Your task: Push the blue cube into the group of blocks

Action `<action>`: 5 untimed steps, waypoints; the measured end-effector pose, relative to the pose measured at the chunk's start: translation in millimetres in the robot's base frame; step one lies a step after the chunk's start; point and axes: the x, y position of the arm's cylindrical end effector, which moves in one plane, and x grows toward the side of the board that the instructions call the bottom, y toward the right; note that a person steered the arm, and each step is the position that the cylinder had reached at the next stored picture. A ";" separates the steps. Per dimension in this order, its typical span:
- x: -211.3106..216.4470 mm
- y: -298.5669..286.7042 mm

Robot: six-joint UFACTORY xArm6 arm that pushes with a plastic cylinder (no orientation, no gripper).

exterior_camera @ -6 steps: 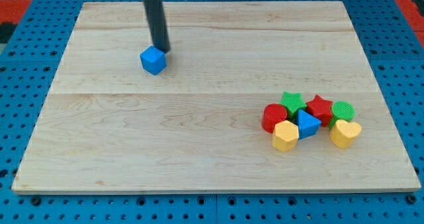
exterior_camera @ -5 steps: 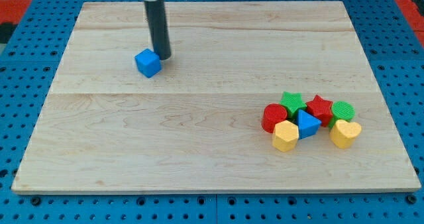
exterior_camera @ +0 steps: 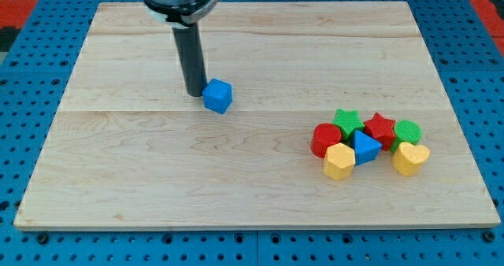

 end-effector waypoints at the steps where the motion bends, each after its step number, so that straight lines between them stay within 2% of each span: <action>1: 11.9 44.9; 2: 61.6 87.9; 3: 78.4 130.9; 5: 78.4 145.1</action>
